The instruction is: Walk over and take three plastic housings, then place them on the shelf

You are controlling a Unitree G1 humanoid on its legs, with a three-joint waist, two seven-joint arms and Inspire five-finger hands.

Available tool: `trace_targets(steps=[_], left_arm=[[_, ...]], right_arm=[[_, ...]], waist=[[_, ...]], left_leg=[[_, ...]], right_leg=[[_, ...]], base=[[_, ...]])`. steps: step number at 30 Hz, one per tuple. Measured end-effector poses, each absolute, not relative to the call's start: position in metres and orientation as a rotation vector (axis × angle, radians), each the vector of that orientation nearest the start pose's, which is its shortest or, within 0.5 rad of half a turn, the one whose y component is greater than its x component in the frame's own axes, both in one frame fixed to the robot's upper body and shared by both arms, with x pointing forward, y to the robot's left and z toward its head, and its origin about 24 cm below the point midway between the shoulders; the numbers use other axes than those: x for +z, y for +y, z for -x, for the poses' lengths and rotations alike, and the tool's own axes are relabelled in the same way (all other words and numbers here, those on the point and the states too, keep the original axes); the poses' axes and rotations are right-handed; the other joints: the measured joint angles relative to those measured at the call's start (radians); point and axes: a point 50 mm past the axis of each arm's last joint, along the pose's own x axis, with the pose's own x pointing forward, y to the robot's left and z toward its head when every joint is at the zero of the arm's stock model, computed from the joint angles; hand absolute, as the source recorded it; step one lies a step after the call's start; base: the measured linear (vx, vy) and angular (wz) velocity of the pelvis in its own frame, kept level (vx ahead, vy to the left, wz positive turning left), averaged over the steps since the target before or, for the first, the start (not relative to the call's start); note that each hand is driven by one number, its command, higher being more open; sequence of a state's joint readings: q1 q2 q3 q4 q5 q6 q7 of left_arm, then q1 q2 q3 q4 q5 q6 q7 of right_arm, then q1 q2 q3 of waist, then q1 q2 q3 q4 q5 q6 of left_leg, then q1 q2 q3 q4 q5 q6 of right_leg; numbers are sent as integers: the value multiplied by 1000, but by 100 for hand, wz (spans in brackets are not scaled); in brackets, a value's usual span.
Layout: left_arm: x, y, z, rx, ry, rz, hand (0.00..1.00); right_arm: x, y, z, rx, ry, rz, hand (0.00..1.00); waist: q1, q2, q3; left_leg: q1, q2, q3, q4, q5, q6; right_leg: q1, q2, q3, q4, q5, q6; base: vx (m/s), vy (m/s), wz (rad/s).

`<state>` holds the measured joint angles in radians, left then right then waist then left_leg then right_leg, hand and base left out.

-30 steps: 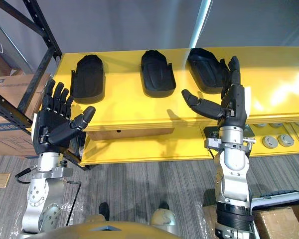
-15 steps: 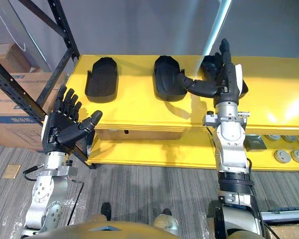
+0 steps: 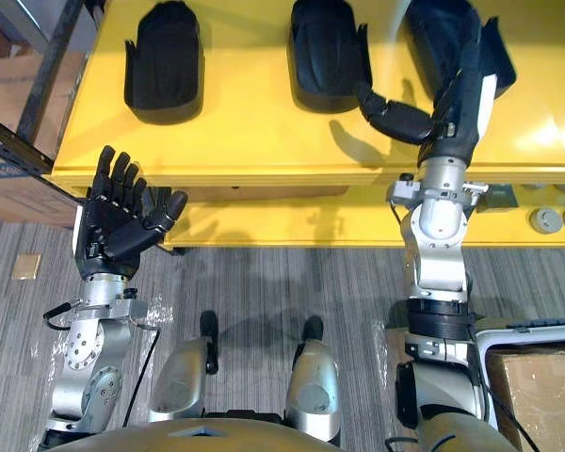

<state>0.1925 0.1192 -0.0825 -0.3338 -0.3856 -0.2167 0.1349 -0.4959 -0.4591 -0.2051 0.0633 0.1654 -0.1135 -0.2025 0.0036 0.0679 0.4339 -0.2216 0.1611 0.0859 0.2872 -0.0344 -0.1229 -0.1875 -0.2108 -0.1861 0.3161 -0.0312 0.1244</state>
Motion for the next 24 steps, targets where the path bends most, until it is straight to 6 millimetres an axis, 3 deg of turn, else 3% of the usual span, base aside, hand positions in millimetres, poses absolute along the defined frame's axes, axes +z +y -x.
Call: trace_targets(steps=[4, 9, 19, 24], left_arm=[[93, 168, -211, 90, -319, 314, 100], [93, 168, -211, 93, -320, 316, 100], [88, 154, -211, 42, -292, 341, 100], [87, 145, -210, 24, -279, 364, 100]], right_arm=[[235, -256, -317, -337, -670, 172, 100], [262, -254, -319, -320, -775, 191, 100], [273, -248, -345, -352, -714, 174, 100], [285, -261, -358, -475, -634, 284, 100]], waist=[[19, 3, 3], [26, 31, 26], [43, 43, 30], [52, 72, 39]], left_leg=[[-24, -6, -18, 55, -9, 5], [-50, -18, -36, 77, -18, 8], [-46, -38, -45, 73, -7, 8], [-32, -54, -50, 41, 10, 9]], right_leg=[[-22, -14, -4, 65, -24, 0], [-40, -33, -18, 104, -49, -2], [-56, -57, -21, 159, -75, 0], [-56, -74, -27, 173, -85, 2]], base=[[-20, -4, 9], [-38, 11, 13], [-7, 5, 5], [-22, 12, 8]])
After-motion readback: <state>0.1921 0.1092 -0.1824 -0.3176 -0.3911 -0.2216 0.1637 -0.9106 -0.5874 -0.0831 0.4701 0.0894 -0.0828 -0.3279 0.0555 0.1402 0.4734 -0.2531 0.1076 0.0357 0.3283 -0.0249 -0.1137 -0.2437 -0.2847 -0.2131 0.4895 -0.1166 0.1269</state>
